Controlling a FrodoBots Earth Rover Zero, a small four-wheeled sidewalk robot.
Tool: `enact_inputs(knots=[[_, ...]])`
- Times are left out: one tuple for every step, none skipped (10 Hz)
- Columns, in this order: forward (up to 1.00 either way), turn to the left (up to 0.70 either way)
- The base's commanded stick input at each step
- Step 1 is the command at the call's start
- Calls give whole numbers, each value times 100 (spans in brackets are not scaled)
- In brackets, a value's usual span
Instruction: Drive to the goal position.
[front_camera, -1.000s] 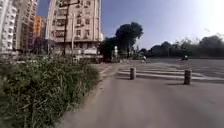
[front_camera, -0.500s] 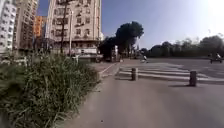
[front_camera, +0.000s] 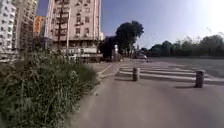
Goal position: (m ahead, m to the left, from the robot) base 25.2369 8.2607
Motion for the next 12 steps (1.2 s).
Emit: enact_inputs(knots=[[45, 0], [45, 0], [45, 0], [45, 0], [45, 0], [45, 0], [45, 0], [45, 0], [45, 0], [45, 0], [45, 0], [45, 0]])
